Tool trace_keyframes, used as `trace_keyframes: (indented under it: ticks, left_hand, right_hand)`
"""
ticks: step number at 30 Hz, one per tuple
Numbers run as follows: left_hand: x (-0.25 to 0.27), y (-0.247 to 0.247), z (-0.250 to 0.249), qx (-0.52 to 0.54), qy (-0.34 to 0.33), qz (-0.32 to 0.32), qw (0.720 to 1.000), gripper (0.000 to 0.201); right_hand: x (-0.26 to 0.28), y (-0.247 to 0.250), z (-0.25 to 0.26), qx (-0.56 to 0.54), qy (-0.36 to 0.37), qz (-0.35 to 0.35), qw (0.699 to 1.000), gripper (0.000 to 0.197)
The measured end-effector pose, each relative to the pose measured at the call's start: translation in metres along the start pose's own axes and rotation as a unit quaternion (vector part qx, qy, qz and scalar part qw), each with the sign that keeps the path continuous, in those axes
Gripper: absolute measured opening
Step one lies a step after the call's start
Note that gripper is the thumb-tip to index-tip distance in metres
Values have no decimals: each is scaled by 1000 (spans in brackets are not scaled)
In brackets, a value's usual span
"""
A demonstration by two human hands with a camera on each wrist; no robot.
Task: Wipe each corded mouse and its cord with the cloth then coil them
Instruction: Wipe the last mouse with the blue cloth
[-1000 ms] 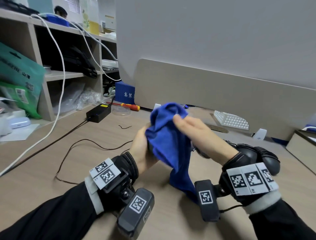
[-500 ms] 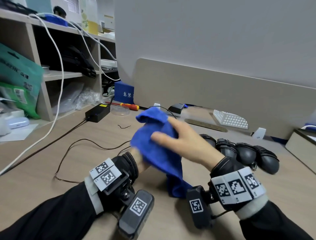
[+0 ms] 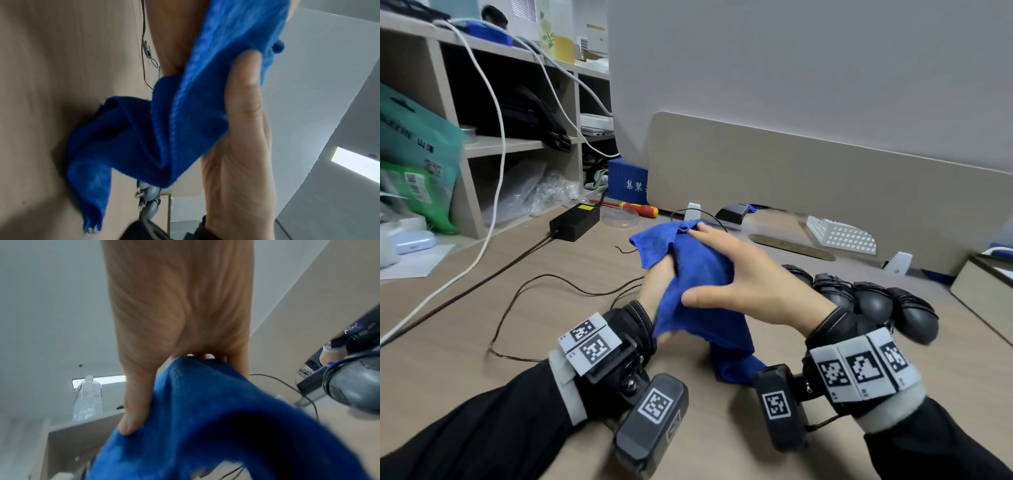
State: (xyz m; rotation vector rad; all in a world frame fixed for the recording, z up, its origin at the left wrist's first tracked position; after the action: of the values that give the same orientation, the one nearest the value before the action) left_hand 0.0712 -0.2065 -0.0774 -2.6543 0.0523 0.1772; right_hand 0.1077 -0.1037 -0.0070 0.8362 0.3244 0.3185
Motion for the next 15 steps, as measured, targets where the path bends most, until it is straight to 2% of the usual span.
trace_keyframes:
  ticks: [2,3,4,5,7,9,11,13,15]
  left_hand:
    - [14,-15,-5,66,14,36,997,34]
    - [19,-23,-9,83,5,52,995,36]
    - [20,-27,-10,86,-9,63,994,38]
    - [23,-31,-15,80,-17,72,994,38]
    - [21,-31,-14,73,-13,75,994,37]
    - [21,-28,-10,73,6,64,995,36]
    - [21,-27,-7,59,10,74,995,33]
    - [22,-32,-6,45,-7,89,995,35]
    - [25,-37,-9,42,-19,108,993,41]
  right_hand:
    - [-2,16,-3,-136,24,-48,989,36]
    - [-2,25,-7,-182,31,-91,979,21]
    - [-2,33,-10,-197,34,-140,970,14]
    - [-1,36,-12,-200,37,-177,963,11]
    - [-2,34,-14,-213,28,-190,958,14]
    - [-4,26,-18,-234,-18,-138,962,28]
    - [-5,22,-22,-233,-45,-93,967,27]
    - [-3,31,-24,-251,-45,-121,959,17]
    - [-1,38,-29,-263,-65,-162,949,25]
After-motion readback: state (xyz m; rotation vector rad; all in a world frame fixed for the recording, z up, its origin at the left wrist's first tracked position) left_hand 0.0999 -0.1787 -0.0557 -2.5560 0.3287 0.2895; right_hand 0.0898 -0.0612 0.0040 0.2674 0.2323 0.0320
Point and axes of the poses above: each hand's wrist, its own x-axis away from the middle knuckle, its own y-axis out of the back of the hand, z = x × y, the point moved 7 cm from there along -x, towards the middle knuckle, and after that the axes turned 10 degrees about -y, right-handed, at the moved point
